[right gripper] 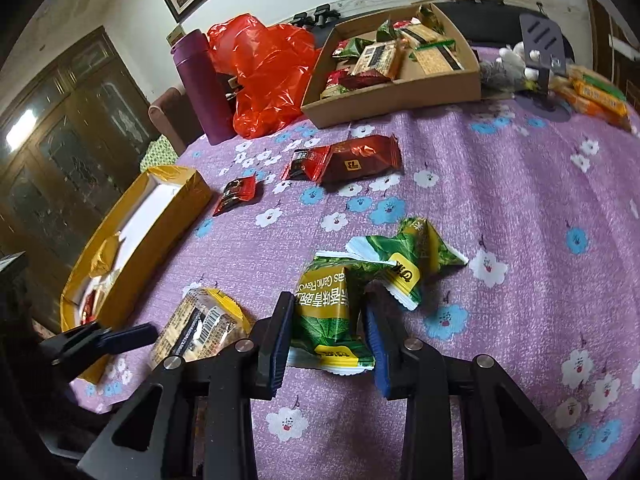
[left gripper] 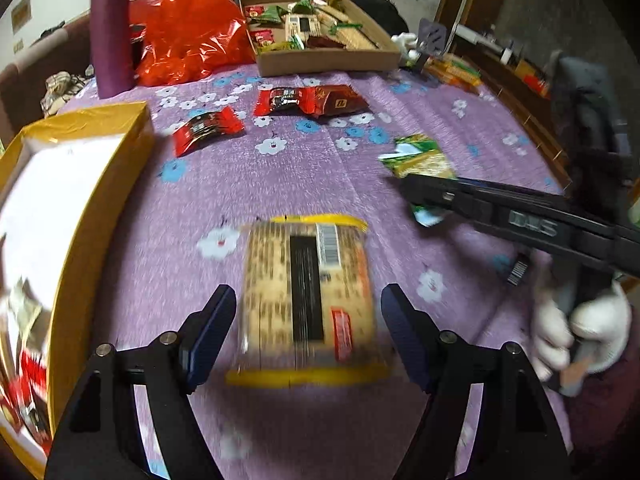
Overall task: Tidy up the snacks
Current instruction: 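Grasp the barcode biscuit pack with the left gripper while the right gripper grasps a green packet, then carry the biscuit pack and green packet into the white tray and open both grippers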
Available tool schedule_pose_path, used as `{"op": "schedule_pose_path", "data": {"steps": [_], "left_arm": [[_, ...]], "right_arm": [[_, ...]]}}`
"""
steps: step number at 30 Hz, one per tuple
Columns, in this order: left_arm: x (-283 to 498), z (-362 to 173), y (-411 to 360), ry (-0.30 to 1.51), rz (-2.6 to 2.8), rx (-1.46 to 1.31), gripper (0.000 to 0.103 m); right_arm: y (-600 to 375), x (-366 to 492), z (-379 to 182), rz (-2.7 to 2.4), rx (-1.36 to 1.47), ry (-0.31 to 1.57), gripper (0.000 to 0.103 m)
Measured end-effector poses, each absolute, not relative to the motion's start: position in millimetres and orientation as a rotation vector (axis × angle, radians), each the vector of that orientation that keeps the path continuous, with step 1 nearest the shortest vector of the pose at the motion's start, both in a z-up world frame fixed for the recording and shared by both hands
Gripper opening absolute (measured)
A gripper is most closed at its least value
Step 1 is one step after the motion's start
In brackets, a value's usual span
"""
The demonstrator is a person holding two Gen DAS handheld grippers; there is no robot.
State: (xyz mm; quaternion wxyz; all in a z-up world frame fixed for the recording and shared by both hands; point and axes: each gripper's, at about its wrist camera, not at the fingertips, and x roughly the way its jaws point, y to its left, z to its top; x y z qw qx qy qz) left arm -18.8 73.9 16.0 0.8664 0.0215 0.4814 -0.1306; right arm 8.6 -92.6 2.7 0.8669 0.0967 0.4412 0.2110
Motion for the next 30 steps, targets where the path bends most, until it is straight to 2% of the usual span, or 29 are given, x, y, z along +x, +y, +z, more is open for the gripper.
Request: {"op": "schedule_pose_path", "data": {"steps": [7,9,15,22,30], "left_arm": [[-12,4,52,0.984,-0.24,0.181,0.08],[-15,4,52,0.973,-0.255,0.173,0.069],[-24,9,61,0.967,-0.28,0.11,0.069],[-51,47,119,0.884,-0.253,-0.085,0.069],[-86,72,236,0.782,-0.087,-0.261,0.069]], "right_arm": [[-94,4,6,0.457,0.219,0.906,0.035],[-94,5,5,0.456,0.222,0.902,0.035],[-97,2,1,0.433,0.224,0.892,0.036],[-92,-1,2,0.412,0.2,0.869,0.036],[-77,-7,1,0.361,0.142,0.878,0.035]]}}
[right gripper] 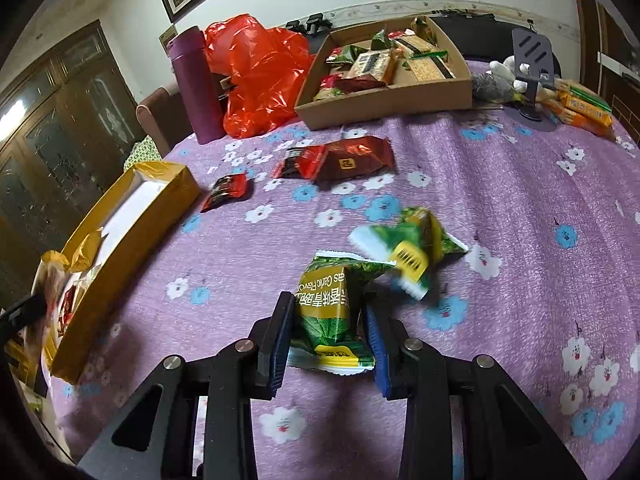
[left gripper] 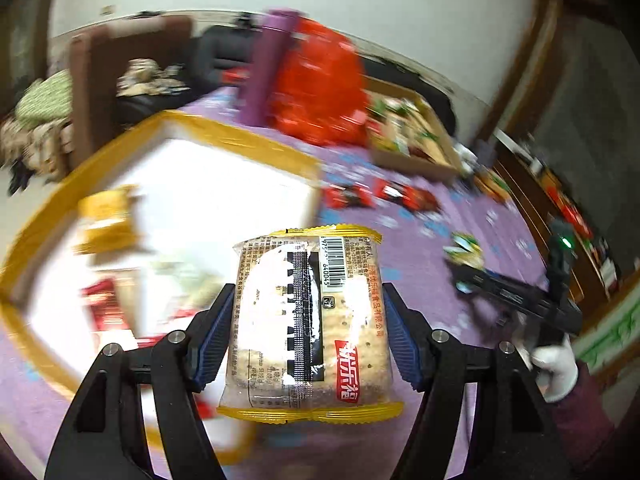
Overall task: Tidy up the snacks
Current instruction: 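Carry the biscuit pack and green packet into the white tray and open both grippers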
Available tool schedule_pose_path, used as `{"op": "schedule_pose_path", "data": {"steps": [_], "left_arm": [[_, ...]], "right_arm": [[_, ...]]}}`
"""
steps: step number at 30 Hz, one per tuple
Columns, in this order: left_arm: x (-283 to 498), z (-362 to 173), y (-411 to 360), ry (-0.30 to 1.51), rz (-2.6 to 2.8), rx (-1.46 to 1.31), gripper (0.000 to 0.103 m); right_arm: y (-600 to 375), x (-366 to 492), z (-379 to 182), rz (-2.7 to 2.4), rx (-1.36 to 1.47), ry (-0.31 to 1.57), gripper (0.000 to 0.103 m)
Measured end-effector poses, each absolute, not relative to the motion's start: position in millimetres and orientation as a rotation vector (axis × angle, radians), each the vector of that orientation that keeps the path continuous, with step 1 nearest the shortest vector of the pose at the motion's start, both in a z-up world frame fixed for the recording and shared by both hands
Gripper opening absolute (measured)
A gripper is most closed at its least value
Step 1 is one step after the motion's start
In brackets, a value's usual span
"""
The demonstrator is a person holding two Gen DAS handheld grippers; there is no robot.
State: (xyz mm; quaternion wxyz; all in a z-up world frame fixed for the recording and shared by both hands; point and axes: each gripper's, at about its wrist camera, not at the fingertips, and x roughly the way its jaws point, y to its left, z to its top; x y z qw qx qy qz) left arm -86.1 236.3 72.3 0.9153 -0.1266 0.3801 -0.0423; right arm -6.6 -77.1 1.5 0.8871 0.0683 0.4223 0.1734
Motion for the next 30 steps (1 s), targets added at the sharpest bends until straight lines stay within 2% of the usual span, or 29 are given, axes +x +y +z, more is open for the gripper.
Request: {"op": "schedule_pose_path", "data": {"steps": [5,14,23,30], "left_arm": [[-85,72,294,0.776,-0.023,-0.346,0.069],[-51,65,344,0.798,0.04,-0.373,0.069],[-36,44,361,0.849,0.098,-0.41,0.069],[-57,60,354,0.782,0.142,-0.341,0.07]], "right_arm": [[-48,-11,22,0.425,0.173,0.884,0.035],[87,-6,72,0.651,0.066,0.897,0.035],[204,10,44,0.702,-0.086,0.972,0.035],[218,18,23,0.66,-0.103,0.966,0.038]]}}
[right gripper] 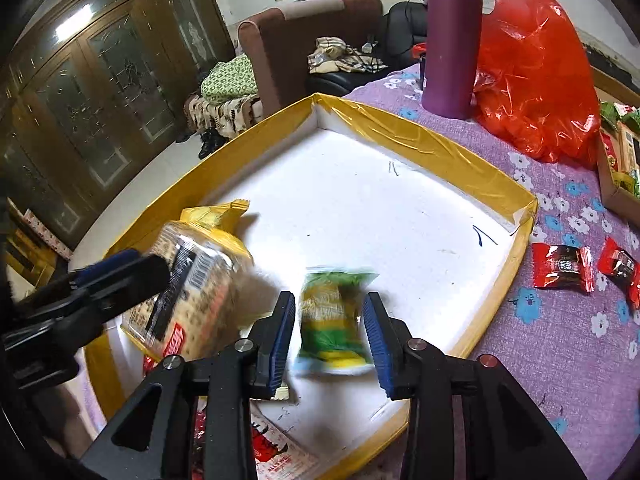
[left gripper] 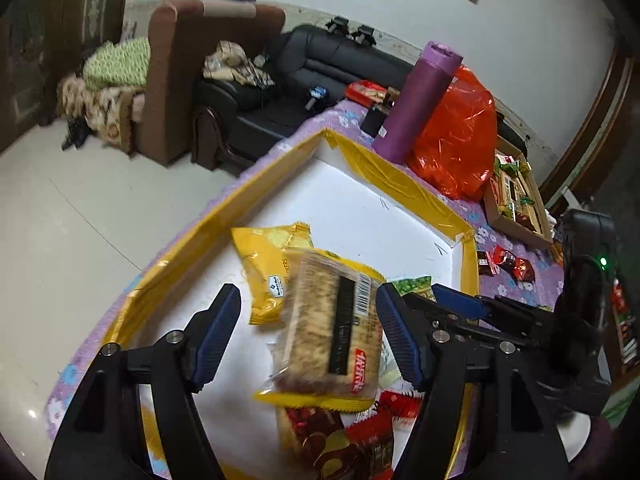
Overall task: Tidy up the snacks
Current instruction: 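Carry the biscuit pack and green packet into the white tray and open both grippers, then grasp a red chocolate candy with the left gripper while the right gripper grasps the red printed packet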
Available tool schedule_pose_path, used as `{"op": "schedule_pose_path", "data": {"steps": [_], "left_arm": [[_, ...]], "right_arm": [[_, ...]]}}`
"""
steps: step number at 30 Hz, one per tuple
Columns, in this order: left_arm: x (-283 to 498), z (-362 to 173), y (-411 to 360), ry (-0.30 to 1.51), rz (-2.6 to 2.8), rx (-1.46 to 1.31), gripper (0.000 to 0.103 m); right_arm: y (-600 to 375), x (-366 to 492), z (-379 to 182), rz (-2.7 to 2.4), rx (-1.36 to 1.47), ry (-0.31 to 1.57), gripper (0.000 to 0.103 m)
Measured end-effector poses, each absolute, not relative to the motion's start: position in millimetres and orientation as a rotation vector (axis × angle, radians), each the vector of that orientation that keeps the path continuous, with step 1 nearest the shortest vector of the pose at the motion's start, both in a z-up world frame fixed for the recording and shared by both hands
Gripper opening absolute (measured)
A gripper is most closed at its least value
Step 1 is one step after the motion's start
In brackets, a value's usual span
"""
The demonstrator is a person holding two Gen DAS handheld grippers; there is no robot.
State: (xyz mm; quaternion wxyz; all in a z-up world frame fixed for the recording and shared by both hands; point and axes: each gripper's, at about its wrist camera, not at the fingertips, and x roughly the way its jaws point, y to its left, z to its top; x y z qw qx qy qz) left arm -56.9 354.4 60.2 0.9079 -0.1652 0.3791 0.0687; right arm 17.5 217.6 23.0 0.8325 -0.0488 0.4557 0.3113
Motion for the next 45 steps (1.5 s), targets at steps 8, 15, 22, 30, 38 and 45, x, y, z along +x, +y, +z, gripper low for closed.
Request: {"op": "schedule_pose_path", "data": {"steps": [8,15,22,30,38,45], "left_arm": [[-85,85,317,0.726,0.167,-0.241,0.074],[-96,97,271,0.732,0.127,-0.186,0.078],[-101,103,235,0.752,0.041,-0.176,0.078],[-98,82,217,0.828,-0.163,-0.343,0.078],[-94,75,191,0.857,-0.24,-0.342,0.078],[-93,70,185,0.885,-0.258,-0.335,0.078]], "right_arm": [[185,1,50,0.65,-0.039,0.89,0.042],[136,-6,50,0.609,0.03,0.891,0.042],[71,-2,46,0.532,0.114,0.895,0.042],[-52,22,46,0.318,0.218,0.876,0.045],[-99,76,41,0.177,0.225,0.873,0.045],[-63,141,32,0.157,0.154,0.884,0.045]]}}
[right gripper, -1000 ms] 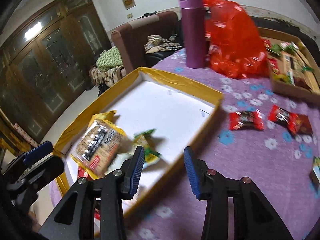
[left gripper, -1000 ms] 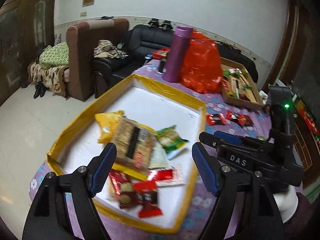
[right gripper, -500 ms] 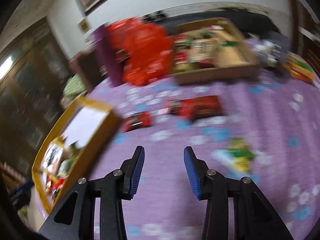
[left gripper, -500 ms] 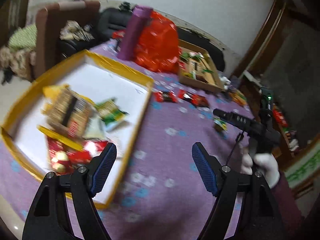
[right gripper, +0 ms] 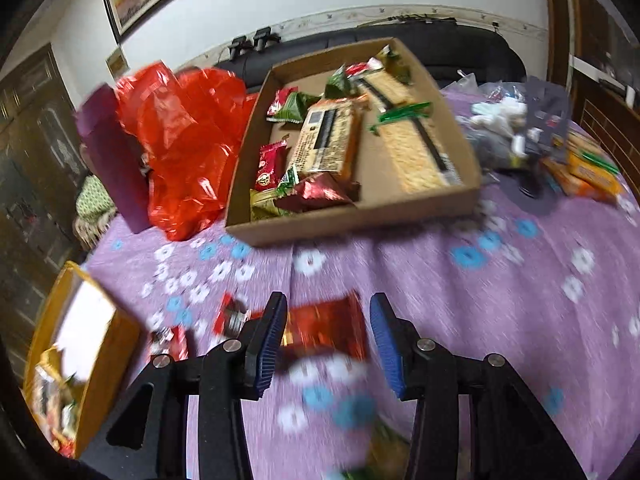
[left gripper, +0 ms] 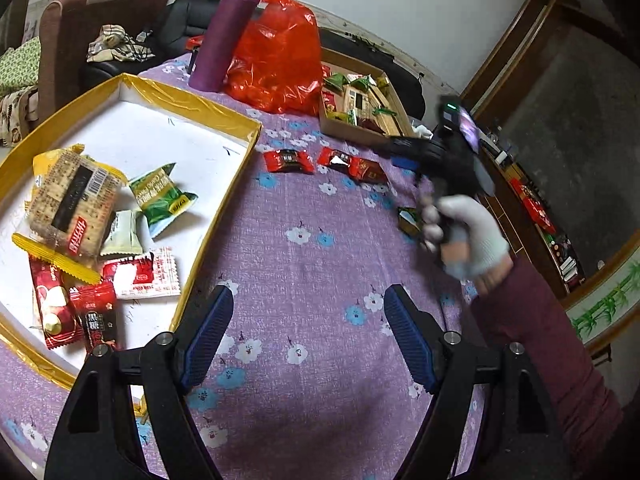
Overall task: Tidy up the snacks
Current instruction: 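Grasp a red chocolate candy with the left gripper while the right gripper grasps the red printed packet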
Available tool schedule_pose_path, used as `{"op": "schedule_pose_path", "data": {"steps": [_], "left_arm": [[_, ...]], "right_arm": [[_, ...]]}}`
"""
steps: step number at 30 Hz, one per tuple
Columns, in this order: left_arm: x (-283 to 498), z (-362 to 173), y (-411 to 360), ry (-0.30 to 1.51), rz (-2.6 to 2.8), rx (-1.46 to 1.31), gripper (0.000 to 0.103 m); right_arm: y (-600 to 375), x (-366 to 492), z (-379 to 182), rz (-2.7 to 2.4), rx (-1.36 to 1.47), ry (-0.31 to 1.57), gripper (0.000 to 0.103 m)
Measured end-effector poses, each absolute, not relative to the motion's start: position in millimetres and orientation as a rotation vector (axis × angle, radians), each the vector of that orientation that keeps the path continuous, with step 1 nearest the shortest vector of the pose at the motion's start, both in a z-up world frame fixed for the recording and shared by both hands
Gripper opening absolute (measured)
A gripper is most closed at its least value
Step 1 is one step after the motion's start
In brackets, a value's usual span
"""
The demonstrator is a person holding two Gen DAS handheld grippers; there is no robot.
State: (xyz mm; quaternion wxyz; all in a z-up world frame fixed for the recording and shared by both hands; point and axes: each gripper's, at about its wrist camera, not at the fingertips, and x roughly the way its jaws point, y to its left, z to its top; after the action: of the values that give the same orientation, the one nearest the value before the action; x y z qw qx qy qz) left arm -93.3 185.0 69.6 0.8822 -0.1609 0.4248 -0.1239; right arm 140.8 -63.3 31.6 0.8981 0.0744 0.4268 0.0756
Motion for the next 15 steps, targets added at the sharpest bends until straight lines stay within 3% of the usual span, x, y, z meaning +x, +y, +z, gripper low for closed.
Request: {"op": "schedule_pose_path", "data": {"steps": [5,11,15], "left_arm": [[-93,66,188,0.898,-0.255,-0.342,0.078],[-89,62,193,0.89,-0.268,-0.37,0.078],[-85,56,187,0.911,-0.298,-0.377,0.078]], "right_arm": [[-45,165,4,0.15,0.096,0.97,0.043],[-31,109,4,0.478,0.125,1.142,0.04],[-26,93,30,0.503,0.102,1.066,0.044]]}}
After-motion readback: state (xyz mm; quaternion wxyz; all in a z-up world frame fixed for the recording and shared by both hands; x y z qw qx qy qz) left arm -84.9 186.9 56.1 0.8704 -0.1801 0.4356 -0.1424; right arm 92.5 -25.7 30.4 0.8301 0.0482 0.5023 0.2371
